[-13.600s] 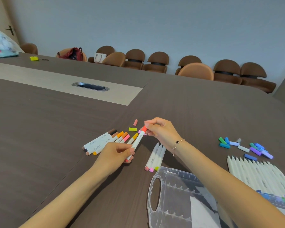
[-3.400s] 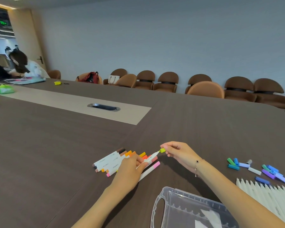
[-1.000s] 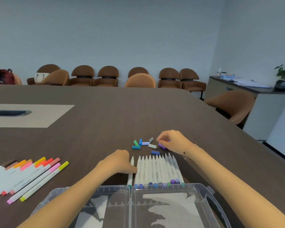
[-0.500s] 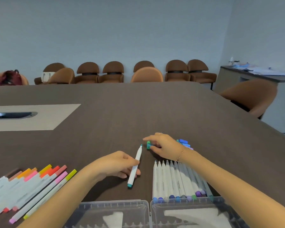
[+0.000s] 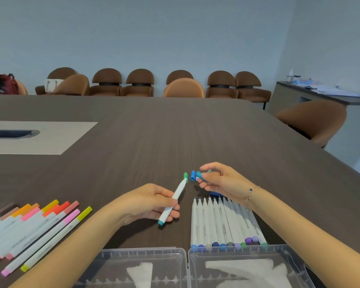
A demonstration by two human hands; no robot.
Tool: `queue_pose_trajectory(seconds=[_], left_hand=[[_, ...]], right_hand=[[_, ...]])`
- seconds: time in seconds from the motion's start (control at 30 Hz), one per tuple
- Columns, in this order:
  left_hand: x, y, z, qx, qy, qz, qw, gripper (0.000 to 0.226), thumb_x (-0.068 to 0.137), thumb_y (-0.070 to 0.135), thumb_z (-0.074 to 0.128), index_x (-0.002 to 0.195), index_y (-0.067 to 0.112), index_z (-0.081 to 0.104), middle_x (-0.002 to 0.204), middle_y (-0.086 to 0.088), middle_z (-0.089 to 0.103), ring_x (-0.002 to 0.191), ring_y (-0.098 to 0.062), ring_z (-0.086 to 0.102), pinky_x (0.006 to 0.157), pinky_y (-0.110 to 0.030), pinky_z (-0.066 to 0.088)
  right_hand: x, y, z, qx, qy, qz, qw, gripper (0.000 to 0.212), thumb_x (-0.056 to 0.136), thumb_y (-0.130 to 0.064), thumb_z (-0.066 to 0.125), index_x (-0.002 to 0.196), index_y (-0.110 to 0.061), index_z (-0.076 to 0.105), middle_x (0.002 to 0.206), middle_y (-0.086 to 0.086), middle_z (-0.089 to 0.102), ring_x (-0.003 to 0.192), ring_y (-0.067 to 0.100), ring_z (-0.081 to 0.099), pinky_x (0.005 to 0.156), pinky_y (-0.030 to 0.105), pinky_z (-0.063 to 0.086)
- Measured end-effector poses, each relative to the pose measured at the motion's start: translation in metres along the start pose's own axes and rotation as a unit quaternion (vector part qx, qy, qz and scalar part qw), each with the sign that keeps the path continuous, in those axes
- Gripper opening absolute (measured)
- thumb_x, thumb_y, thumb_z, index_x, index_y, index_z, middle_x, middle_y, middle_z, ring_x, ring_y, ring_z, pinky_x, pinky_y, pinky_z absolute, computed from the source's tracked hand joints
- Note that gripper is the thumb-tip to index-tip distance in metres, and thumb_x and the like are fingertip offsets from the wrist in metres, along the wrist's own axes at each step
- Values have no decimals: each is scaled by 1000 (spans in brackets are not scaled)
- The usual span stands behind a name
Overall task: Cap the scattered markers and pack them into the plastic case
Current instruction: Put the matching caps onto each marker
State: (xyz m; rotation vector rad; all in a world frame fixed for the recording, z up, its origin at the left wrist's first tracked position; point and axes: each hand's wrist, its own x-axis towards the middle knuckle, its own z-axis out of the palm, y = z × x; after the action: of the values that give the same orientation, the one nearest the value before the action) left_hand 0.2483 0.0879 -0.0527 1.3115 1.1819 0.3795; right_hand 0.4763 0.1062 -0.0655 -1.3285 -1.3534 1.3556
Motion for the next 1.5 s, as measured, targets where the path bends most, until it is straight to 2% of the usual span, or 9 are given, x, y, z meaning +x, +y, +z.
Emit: queue_pose_trajectory(seconds=[0.17,0.37,0.57,0.77,0.93,1.13,1.23,1.3,1.5], left_hand=[[0,-3,3,5,-13,-3,1000,21,89,11,63,109,3,65,101,-13,73,93,-24,70,90,-37,55],[0,-3,7,4,-3,-7,1000,21,89,11,63,108,5,65,98,-11,73,89,-21,72,81,-31,58],[-2,-3,9,3,3,6,1000,22,88,12,64,109,6,66,98,-10,74,92,-22,71,85,-32,57],[-4,-3,20,-8,64,36,997,19,87,10,64,104,5,70,88,-7,75,77,-18,73,65,-24,58],[-4,-8,25,-29,73,31,996,19,86,7,65,104,2,70,89,-9,75,77,-19,73,65,-25,59],[-7,4,21,75,100,14,992,8,86,18,67,89,13,72,83,-3,75,73,-12,73,66,-21,58],[-5,-3,23,302,173,-2,938,17,86,32,66,85,16,72,81,1,72,70,-10,68,59,-15,52],[-6,-8,26,418,188,-9,888,26,85,41,63,87,16,70,81,2,69,69,-11,63,55,-15,46],[-4,-4,31,504,208,-16,838,46,83,62,54,82,17,63,66,3,57,58,-10,53,54,-16,40]], right_hand=[[2,1,1,-77,3,-44,996,16,92,-17,57,103,-19,68,90,-3,69,76,6,65,71,13,52],[5,-1,7,-114,11,-64,991,13,91,-17,59,102,-18,66,88,-5,69,72,2,65,65,11,50],[3,0,10,-118,-10,-85,989,15,90,-18,60,101,-15,70,86,-6,70,69,-2,64,66,11,50],[8,-4,16,-96,8,-86,992,18,88,-19,63,102,-14,72,85,-3,70,65,2,64,63,11,51],[11,-3,22,-106,2,-80,991,18,86,-19,65,101,-13,73,91,2,72,66,6,64,67,15,54],[8,-15,15,-185,-38,-104,976,23,92,-22,58,112,-17,69,95,-7,69,74,4,64,64,10,50],[6,-20,1,-261,-8,-126,957,30,96,-31,48,124,-26,58,104,-11,63,81,3,63,63,10,50],[3,-22,-15,-262,33,-123,957,25,97,-28,46,118,-29,60,112,-9,62,85,5,63,63,11,48],[0,-19,-52,-362,100,-89,923,23,97,-16,48,110,-17,67,113,-1,65,97,11,59,78,17,45]])
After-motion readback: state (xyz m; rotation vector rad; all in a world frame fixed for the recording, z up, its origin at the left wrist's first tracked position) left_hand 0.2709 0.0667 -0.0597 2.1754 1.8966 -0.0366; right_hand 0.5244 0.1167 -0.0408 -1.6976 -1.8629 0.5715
